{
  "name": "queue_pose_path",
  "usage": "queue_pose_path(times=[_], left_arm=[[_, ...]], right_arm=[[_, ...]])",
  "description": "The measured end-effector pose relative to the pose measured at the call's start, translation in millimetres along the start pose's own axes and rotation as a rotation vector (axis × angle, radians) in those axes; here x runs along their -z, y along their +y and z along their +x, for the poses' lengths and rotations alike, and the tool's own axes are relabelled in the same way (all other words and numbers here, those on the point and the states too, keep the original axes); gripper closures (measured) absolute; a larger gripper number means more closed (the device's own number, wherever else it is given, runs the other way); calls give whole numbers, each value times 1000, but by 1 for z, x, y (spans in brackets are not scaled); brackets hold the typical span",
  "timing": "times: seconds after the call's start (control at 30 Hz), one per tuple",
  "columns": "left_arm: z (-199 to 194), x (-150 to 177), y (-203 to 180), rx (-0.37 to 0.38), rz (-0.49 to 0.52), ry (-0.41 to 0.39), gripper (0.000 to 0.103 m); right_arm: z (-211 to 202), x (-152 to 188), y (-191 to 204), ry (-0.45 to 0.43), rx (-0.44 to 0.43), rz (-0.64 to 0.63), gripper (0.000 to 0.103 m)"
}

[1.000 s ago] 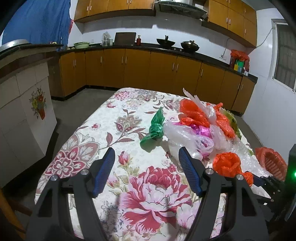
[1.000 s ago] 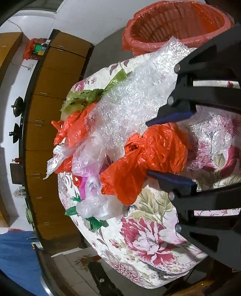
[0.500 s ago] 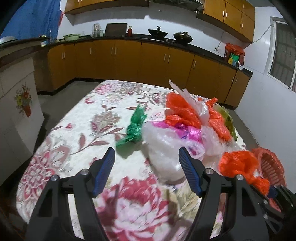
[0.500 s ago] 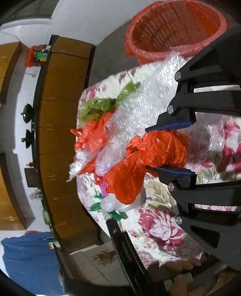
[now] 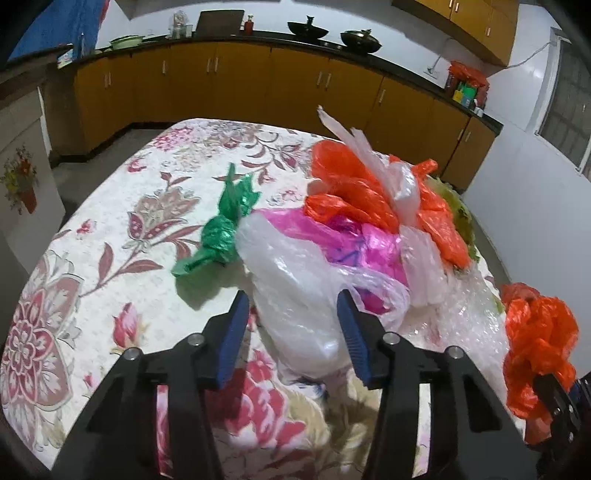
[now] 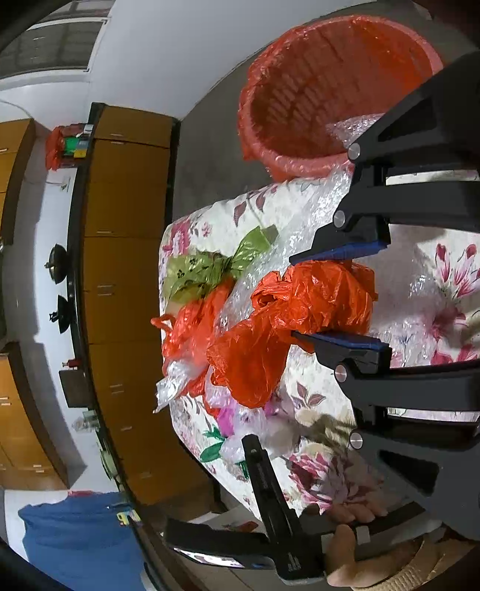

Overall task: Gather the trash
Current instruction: 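Carry the red bag into the basket with the right tool while the left tool drops a white bag there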

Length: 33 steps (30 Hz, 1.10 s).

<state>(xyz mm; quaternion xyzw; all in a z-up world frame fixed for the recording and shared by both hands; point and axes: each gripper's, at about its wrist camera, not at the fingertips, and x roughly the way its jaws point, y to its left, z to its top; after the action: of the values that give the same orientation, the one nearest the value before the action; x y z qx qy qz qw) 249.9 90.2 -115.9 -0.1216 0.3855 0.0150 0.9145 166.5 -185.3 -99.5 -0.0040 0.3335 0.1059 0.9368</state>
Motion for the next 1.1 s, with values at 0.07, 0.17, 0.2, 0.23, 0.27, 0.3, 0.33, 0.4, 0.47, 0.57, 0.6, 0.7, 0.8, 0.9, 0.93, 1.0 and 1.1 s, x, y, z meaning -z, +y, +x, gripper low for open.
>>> queue_pose_path(times=[0.07,0.17,0.2,0.23,0.27,0.3,0.33,0.4,0.47,0.57,0.6,0.7,0.8,0.9,0.93,1.0,1.1], left_arm=[[2,2,-3,9,8,7,63],[5,3,-7,11,26,11,77],[5,4,-8,12,31,8,82],[4,4,-8,13,34,4,84],[2,4,-8,16,37,-2,87],[0,5,-9,17,42,-10,89],[-3,5,-8,18,45,-18,90],[-9,5,-8,22,49,-30,93],[-15,6,-6,20,54,-45,93],[-27,6,-3,18,61,-72,94],[-32,7,-1,18,61,-81,94],[-43,6,2,26,54,-98,94],[-55,6,0,45,55,-114,94],[-68,5,-12,74,80,-136,94],[-71,6,-16,86,89,-144,94],[-80,5,-28,120,110,-158,94],[-89,6,-49,174,141,-168,94]], right_arm=[[0,1,-1,1,2,3,69],[-1,2,-1,0,3,1,69],[-1,2,-1,-1,4,1,69],[-2,2,-1,-1,4,1,69],[-3,3,-2,-3,5,2,69],[-3,3,-3,-4,5,3,69],[-4,3,-3,-6,6,4,69],[-7,2,-4,-12,8,8,69],[-11,1,-6,-20,8,12,69],[-16,0,-7,-32,10,18,69],[-18,0,-8,-37,10,22,69],[-22,0,-11,-46,15,29,69],[-27,-1,-16,-58,24,41,69],[-33,-1,-24,-72,43,58,69],[-35,-2,-27,-75,50,63,69],[-40,-1,-36,-85,72,82,69],[-48,-1,-51,-100,117,111,69]])
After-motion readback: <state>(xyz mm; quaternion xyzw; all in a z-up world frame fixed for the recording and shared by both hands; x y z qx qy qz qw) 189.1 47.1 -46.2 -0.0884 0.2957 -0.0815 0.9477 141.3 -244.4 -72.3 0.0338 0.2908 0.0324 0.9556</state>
